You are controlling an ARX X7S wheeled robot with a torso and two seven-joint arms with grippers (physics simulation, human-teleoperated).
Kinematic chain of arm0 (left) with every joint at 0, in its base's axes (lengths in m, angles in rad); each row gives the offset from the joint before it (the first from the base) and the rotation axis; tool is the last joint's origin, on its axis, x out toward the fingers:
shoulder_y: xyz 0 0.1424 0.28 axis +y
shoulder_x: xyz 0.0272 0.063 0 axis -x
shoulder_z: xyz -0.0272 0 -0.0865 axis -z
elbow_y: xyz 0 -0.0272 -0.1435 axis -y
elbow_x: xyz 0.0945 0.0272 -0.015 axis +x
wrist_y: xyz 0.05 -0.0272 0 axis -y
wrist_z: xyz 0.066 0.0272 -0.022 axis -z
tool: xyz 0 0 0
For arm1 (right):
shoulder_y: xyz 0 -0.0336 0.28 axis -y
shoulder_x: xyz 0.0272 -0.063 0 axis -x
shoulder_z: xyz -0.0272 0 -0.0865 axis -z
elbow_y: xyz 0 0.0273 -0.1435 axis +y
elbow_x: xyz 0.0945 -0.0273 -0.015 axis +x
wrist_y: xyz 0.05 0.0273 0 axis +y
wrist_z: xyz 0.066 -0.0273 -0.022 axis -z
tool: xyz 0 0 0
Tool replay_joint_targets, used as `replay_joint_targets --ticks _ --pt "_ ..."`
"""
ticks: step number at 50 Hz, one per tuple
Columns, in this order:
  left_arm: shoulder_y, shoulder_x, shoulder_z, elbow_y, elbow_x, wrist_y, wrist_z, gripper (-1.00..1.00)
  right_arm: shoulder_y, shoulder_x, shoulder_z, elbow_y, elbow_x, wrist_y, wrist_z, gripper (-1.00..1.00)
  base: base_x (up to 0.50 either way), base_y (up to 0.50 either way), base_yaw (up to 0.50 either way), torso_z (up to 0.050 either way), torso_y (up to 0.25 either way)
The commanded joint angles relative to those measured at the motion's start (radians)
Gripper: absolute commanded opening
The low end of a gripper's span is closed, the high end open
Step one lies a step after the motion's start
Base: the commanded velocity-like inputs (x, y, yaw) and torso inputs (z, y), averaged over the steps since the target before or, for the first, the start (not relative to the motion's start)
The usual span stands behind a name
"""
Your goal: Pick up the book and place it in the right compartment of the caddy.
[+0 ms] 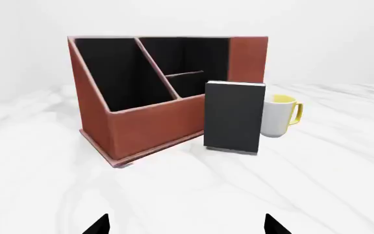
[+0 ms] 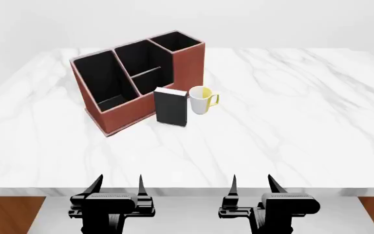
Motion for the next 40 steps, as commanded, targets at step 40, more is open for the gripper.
replay_joint_targets --ticks 40 --pt "0.228 -0.139 0.022 0.673 -0.11 -0.164 -0.109 1.0 -0.207 0.124 -0.062 -0.627 0.155 0.158 0.093 1.0 0.0 0.0 0.0 0.0 0.0"
